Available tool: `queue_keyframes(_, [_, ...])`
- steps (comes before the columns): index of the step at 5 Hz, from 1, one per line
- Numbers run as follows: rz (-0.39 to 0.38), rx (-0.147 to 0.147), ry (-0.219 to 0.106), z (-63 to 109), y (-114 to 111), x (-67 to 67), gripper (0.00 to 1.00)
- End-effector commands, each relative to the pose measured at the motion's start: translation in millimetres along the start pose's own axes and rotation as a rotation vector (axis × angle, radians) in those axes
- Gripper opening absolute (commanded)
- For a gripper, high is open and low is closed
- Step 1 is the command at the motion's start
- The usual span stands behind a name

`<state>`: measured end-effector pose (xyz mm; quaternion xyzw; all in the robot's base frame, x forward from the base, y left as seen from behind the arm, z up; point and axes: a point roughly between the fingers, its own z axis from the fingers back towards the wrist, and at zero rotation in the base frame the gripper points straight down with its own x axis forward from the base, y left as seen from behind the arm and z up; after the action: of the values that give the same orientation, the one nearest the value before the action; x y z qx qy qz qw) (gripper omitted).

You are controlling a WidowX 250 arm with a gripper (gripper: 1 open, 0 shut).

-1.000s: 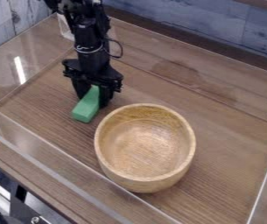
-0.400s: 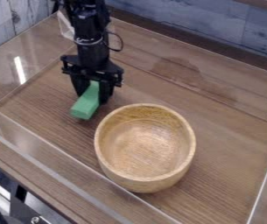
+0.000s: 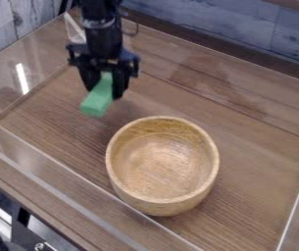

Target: Put green stick into wooden bowl

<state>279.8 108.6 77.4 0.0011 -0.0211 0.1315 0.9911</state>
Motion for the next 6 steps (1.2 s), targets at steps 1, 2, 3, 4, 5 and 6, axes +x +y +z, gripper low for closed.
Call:
queue_keyframes(1, [0.003,-0.011,-0.089,39.0,-13.4,4.9,0.0])
queue_keyframes(2, [-0.033,-0.016,-0.097,43.9,-25.8,-1.4,0.0])
queue_keyframes(3, [-0.05,-0.009,-0.101,35.4,-22.3,1.0,0.0])
queue_keyframes(4, [-0.053,0.0,-0.108,25.3,-14.4,6.9,0.0])
queue_keyframes(5, [-0.06,0.007,-0.111,18.0,-7.7,8.6,0.0])
queue_keyframes(6, [-0.069,0.013,-0.118,13.9,-1.2,9.2,0.0])
